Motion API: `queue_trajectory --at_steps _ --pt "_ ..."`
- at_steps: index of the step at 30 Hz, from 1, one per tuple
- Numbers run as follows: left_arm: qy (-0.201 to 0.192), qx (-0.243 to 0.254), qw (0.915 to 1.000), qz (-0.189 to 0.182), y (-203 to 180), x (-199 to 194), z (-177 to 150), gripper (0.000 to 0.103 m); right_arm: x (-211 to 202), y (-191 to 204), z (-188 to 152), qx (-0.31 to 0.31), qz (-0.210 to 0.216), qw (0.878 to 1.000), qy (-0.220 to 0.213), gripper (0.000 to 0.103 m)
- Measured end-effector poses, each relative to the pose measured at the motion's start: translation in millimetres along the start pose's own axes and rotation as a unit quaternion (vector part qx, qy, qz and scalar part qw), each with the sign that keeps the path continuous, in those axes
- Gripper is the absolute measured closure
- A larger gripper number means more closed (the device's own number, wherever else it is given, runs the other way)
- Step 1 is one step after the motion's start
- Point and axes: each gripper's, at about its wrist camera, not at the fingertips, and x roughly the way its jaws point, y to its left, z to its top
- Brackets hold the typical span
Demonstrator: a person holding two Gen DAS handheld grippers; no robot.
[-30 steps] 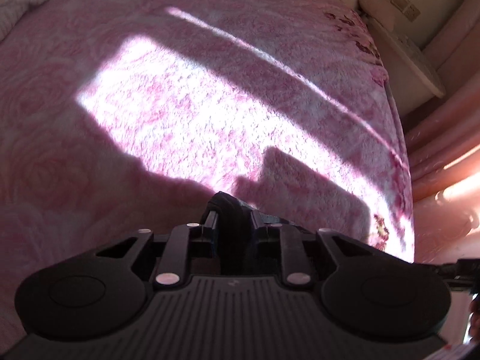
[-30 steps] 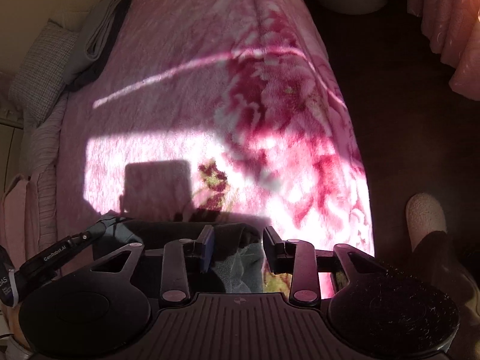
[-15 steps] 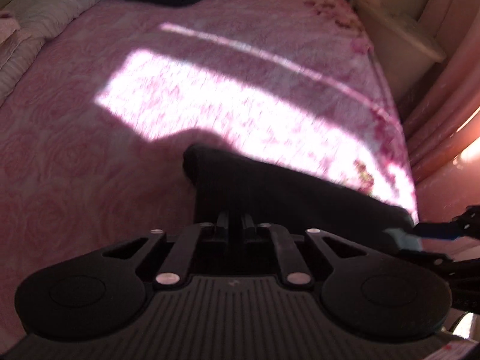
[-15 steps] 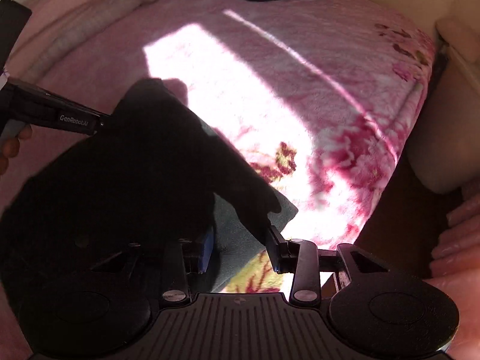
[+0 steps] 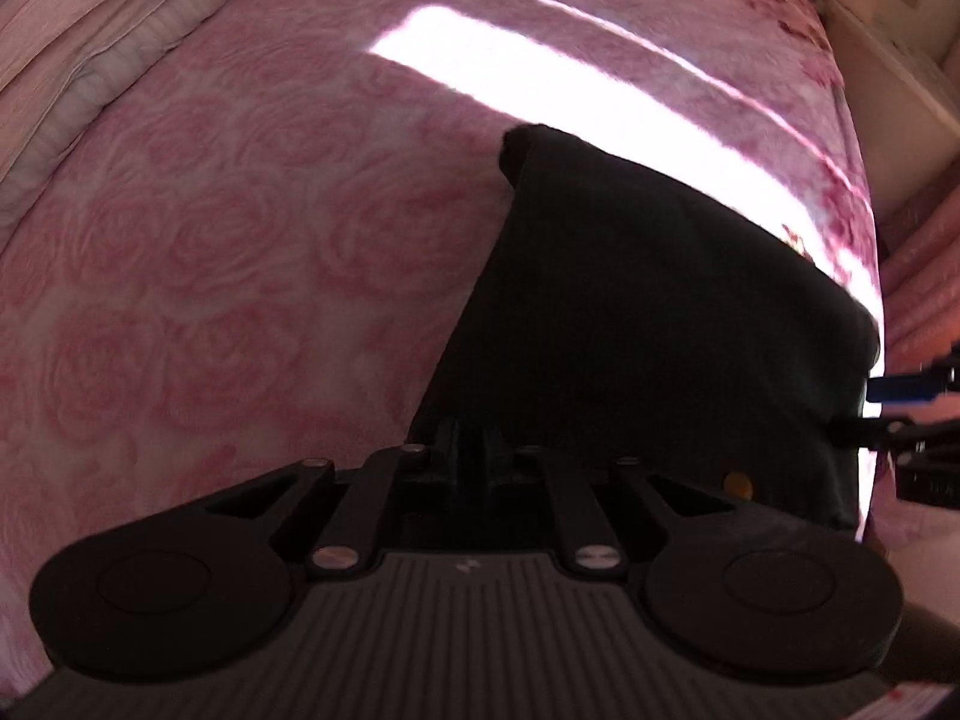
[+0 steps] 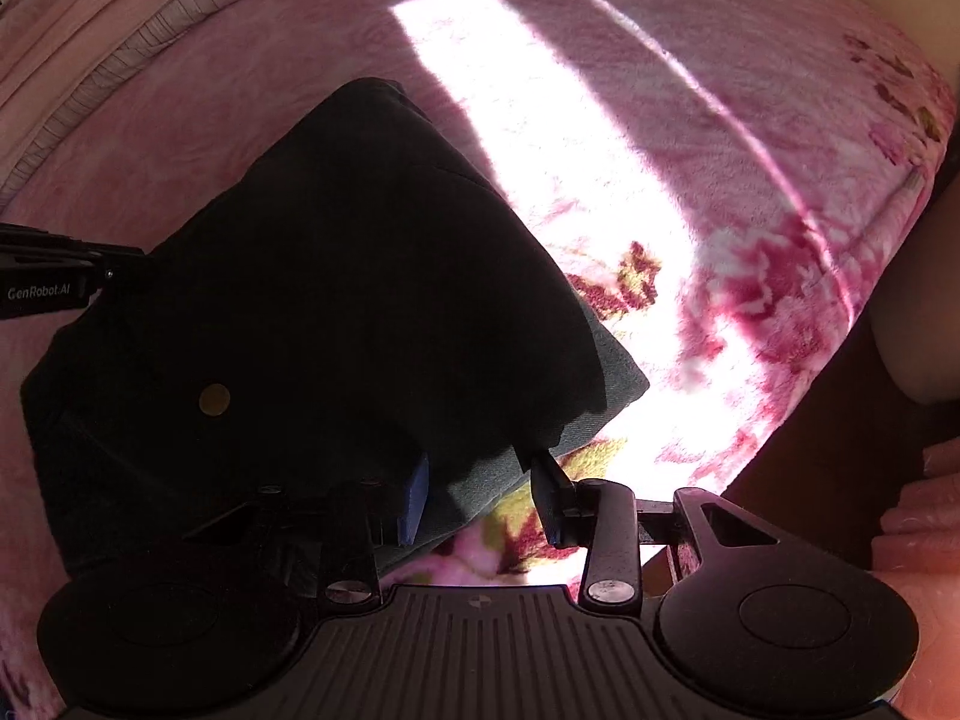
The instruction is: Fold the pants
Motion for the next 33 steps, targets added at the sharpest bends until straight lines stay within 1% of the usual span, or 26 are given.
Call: queue_trajectory --at_steps 2,3,5,6,7,8,10,12,15,17,20,21,23,26,28,31,33 --pt "-0.011 -0.034 0.9993 0.014 1 -19 6 0.094 -19 -5 4 -0.019 0.025 0.999 -0.005 0.067" --pt "-0.011 -0.049 0.9985 0.022 1 -31 7 0.093 -28 -9 5 -0.034 0.042 0.999 0.001 0.065" --pt "-0.004 -0.088 0.9955 0.035 2 -52 8 0.09 -43 -12 5 -0.068 0.065 0.995 0.024 0.058" --pt "-0.002 -0.111 0.9931 0.038 1 -66 5 0.085 -50 -13 3 -0.088 0.073 0.993 0.03 0.056" --pt "0.008 -0.134 0.9899 0.047 2 -77 3 0.081 -57 -14 3 -0.108 0.077 0.991 0.031 0.054" --pt "0.021 -0.157 0.9855 0.059 1 -86 -1 0.073 -65 -15 2 -0.124 0.081 0.989 0.029 0.053" --pt "0.032 -0.204 0.9757 0.073 -3 -104 -9 0.068 -76 -23 10 -0.149 0.092 0.984 0.027 0.052" --pt "0.042 -0.246 0.9641 0.09 -11 -122 -18 0.062 -84 -31 23 -0.176 0.108 0.978 0.028 0.051" --pt "0.055 -0.308 0.942 0.121 -32 -143 -28 0.057 -97 -45 45 -0.235 0.129 0.963 0.018 0.05" --pt "0.058 -0.346 0.9264 0.137 -50 -152 -32 0.057 -103 -56 59 -0.262 0.147 0.954 0.011 0.049" --pt "0.059 -0.407 0.8978 0.157 -78 -163 -38 0.057 -107 -69 73 -0.305 0.156 0.939 0.015 0.048" --pt "0.058 -0.423 0.8903 0.159 -87 -166 -38 0.057 -109 -72 74 -0.319 0.159 0.934 0.016 0.048" --pt "0.054 -0.441 0.8799 0.168 -104 -171 -37 0.057 -109 -78 76 -0.343 0.165 0.924 0.017 0.048" --pt "0.056 -0.454 0.8701 0.183 -126 -175 -36 0.057 -111 -83 77 -0.361 0.169 0.917 0.022 0.048" --pt "0.049 -0.462 0.865 0.189 -136 -180 -34 0.057 -109 -81 77 -0.368 0.174 0.913 0.022 0.048" --pt "0.038 -0.47 0.8605 0.192 -143 -183 -30 0.054 -108 -72 78 -0.385 0.171 0.907 0.026 0.048" --pt "0.033 -0.471 0.8602 0.193 -142 -184 -30 0.053 -107 -65 78 -0.394 0.17 0.903 0.024 0.048"
